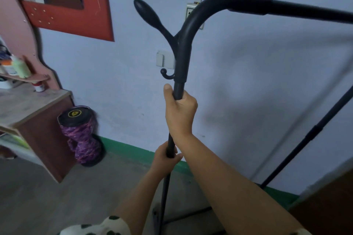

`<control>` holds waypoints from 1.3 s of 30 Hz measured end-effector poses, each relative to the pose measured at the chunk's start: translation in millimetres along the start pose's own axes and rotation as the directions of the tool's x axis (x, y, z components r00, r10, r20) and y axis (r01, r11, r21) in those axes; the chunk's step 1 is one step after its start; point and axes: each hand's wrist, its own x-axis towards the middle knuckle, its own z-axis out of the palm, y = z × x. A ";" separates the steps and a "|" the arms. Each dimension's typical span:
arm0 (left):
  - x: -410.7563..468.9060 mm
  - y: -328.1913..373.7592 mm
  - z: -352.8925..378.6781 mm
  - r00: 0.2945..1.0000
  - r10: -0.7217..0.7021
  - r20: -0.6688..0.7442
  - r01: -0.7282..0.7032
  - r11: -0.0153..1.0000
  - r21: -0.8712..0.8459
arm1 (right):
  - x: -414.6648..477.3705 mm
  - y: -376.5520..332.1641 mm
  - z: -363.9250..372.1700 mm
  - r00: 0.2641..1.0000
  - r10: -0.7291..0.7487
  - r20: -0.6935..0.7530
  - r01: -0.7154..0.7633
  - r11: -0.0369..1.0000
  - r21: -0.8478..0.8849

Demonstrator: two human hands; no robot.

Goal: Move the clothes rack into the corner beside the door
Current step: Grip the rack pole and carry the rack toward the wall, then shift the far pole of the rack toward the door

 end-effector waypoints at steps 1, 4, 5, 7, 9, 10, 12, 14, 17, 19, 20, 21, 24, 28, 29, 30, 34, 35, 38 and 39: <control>4.5 -1.5 -3.3 1.000 -0.008 0.002 0.008 1.000 0.002 | 2.6 3.2 2.6 1.000 0.009 0.028 -0.009 1.000 -0.006; 18.3 -2.9 -13.0 0.998 -0.036 -0.055 0.036 0.999 -0.001 | 9.5 9.1 10.1 0.991 0.020 0.136 -0.017 1.000 -0.020; 23.1 -3.1 -14.8 0.996 -0.048 -0.078 0.048 0.999 -0.008 | 12.4 11.8 13.0 0.985 0.021 0.170 -0.016 0.999 -0.028; 29.5 -2.2 -17.4 0.991 -0.068 -0.115 0.067 0.998 -0.014 | 16.9 13.8 17.1 0.975 0.017 0.223 -0.007 0.999 -0.047; 34.8 -1.6 -18.2 0.984 -0.092 -0.151 0.091 0.996 -0.017 | 22.6 16.2 19.3 0.964 0.018 0.266 -0.006 0.999 -0.048; 37.0 -1.1 -17.9 0.980 -0.102 -0.169 0.100 0.995 -0.020 | 24.8 17.1 19.6 0.957 0.024 0.288 -0.009 0.999 -0.051; 40.5 -1.4 -15.9 0.968 -0.124 -0.218 0.120 0.992 -0.032 | 29.0 20.0 19.0 0.939 0.040 0.343 -0.025 0.999 -0.049; 41.8 -2.9 -15.5 0.957 -0.133 -0.259 0.128 0.991 -0.038 | 30.9 21.6 17.6 0.919 0.046 0.393 -0.030 0.999 -0.045; 40.1 -6.1 -12.7 0.937 -0.159 -0.311 0.154 0.987 -0.039 | 32.4 24.5 13.4 0.881 0.044 0.471 -0.037 0.999 -0.025; 37.1 -6.8 -12.3 0.921 -0.171 -0.350 0.175 0.984 -0.020 | 32.9 26.9 10.5 0.851 0.033 0.524 -0.036 0.999 -0.004; 35.6 -6.5 -12.5 0.914 -0.176 -0.366 0.186 0.982 -0.008 | 33.0 27.4 9.3 0.836 0.025 0.549 -0.031 1.000 0.001; 34.2 -6.1 -12.9 0.908 -0.182 -0.377 0.198 0.980 0.004 | 32.9 28.0 8.0 0.821 0.020 0.571 -0.027 1.000 0.002; 27.4 -2.9 -13.2 0.891 -0.201 -0.407 0.229 0.973 0.021 | 33.3 30.1 2.5 0.772 0.025 0.636 -0.021 1.000 -0.013; 11.8 6.0 -13.3 0.866 -0.217 -0.450 0.271 0.961 0.058 | 30.7 28.8 -6.9 0.723 0.026 0.690 -0.019 1.000 -0.018; 6.3 8.8 -13.0 0.862 -0.220 -0.458 0.281 0.957 0.070 | 28.9 27.2 -9.7 0.715 0.031 0.699 -0.024 1.000 -0.020; 2.8 12.1 -12.2 0.860 -0.223 -0.459 0.292 0.953 0.084 | 28.6 26.5 -11.7 0.709 0.037 0.705 -0.025 0.999 -0.026; -13.3 25.7 -11.7 0.868 -0.242 -0.434 0.318 0.942 0.110 | 23.5 18.5 -22.0 0.699 0.042 0.714 -0.012 0.999 -0.047; -16.2 28.9 -12.1 0.866 -0.241 -0.438 0.317 0.942 0.108 | 23.3 17.4 -24.2 0.699 0.045 0.714 -0.010 0.999 -0.052; -27.2 39.7 -10.2 0.866 -0.224 -0.446 0.304 0.946 0.115 | 20.4 15.2 -35.7 0.716 0.086 0.693 -0.039 0.996 -0.083; -31.9 43.0 -7.7 0.864 -0.230 -0.449 0.311 0.943 0.115 | 19.3 15.4 -39.7 0.720 0.100 0.687 -0.044 0.994 -0.099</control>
